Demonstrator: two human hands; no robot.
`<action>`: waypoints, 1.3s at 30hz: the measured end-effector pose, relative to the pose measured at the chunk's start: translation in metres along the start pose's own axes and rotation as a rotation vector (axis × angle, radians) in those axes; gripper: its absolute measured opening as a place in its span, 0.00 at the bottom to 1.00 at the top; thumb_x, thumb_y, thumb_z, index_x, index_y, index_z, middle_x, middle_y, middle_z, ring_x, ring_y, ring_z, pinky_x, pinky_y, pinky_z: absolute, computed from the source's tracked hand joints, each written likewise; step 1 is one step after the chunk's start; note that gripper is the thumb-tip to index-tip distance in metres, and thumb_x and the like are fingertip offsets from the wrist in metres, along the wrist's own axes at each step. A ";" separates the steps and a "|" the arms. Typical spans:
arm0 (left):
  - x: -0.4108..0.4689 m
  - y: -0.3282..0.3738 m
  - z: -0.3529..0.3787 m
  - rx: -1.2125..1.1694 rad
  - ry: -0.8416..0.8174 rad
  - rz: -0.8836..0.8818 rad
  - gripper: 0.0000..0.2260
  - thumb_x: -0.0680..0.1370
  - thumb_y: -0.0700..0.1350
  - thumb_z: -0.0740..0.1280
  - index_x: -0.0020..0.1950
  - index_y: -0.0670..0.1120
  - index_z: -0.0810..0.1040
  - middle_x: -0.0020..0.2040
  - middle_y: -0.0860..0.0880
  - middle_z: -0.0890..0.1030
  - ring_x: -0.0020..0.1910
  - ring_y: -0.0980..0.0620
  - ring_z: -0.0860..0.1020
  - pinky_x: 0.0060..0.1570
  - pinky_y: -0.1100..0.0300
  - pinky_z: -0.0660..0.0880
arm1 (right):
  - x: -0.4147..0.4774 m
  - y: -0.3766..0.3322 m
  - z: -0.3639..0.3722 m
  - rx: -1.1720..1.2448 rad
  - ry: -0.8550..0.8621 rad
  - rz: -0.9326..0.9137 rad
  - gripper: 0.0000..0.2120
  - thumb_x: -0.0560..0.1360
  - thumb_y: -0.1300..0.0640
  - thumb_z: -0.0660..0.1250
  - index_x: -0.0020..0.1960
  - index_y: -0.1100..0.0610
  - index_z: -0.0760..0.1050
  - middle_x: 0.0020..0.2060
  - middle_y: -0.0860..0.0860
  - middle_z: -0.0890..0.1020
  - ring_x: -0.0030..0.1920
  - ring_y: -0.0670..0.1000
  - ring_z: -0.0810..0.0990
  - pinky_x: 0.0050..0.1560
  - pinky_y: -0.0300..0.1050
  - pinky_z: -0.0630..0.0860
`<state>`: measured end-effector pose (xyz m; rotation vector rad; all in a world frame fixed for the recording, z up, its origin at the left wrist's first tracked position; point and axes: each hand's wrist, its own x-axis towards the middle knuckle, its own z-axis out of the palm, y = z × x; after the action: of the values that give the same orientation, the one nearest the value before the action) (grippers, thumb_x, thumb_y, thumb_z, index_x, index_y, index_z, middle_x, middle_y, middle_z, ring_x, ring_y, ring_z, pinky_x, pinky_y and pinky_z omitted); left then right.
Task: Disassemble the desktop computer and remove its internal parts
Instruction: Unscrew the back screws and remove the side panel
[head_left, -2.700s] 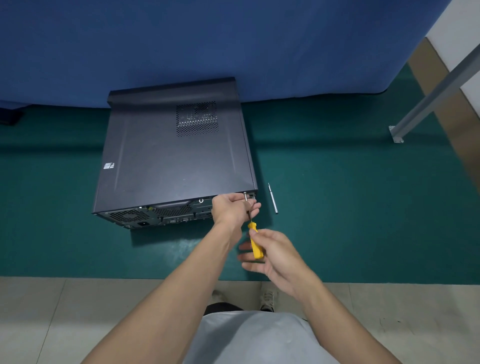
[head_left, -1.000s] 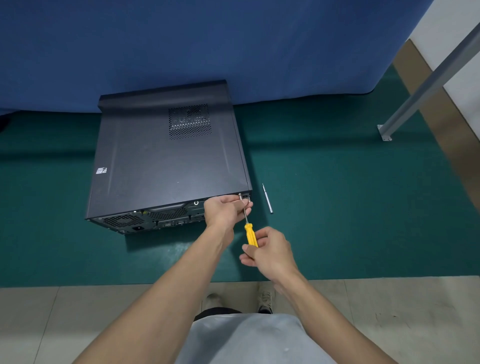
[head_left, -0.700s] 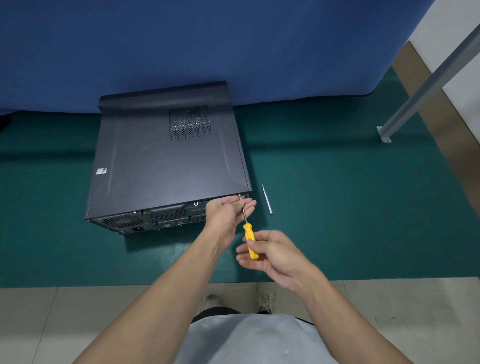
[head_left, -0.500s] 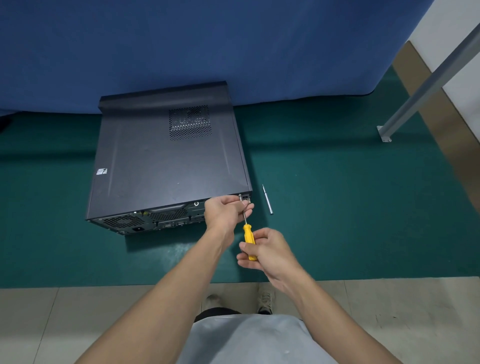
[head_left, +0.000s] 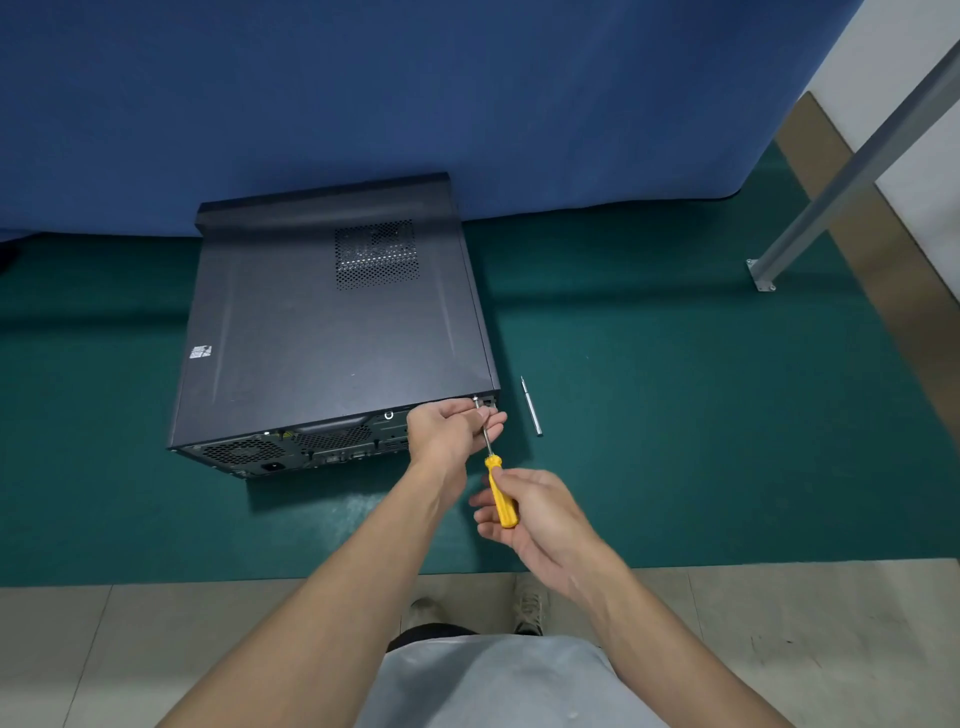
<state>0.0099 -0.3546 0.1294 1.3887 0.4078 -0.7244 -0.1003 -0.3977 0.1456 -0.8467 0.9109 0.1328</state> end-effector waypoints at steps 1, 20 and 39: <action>0.000 0.000 -0.001 -0.022 -0.028 -0.011 0.05 0.77 0.27 0.63 0.47 0.35 0.74 0.43 0.37 0.82 0.42 0.43 0.84 0.45 0.57 0.82 | 0.000 -0.001 -0.001 0.030 -0.016 0.016 0.07 0.81 0.63 0.60 0.54 0.68 0.72 0.37 0.60 0.79 0.32 0.52 0.78 0.34 0.44 0.77; 0.002 0.002 0.004 -0.001 0.082 -0.022 0.01 0.75 0.29 0.68 0.44 0.32 0.78 0.40 0.37 0.82 0.38 0.44 0.84 0.41 0.57 0.82 | 0.000 -0.002 0.007 -0.113 -0.002 -0.020 0.06 0.78 0.66 0.65 0.54 0.65 0.71 0.45 0.63 0.80 0.37 0.55 0.84 0.39 0.44 0.81; 0.008 -0.004 -0.003 -0.010 -0.001 0.002 0.04 0.78 0.35 0.67 0.45 0.35 0.78 0.39 0.40 0.84 0.39 0.45 0.85 0.40 0.57 0.82 | 0.004 -0.006 -0.020 -0.364 -0.003 0.008 0.01 0.79 0.64 0.63 0.49 0.61 0.73 0.35 0.54 0.77 0.30 0.47 0.73 0.30 0.38 0.70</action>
<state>0.0131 -0.3540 0.1206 1.3792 0.4083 -0.7207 -0.1078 -0.4161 0.1398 -1.1794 0.9004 0.3132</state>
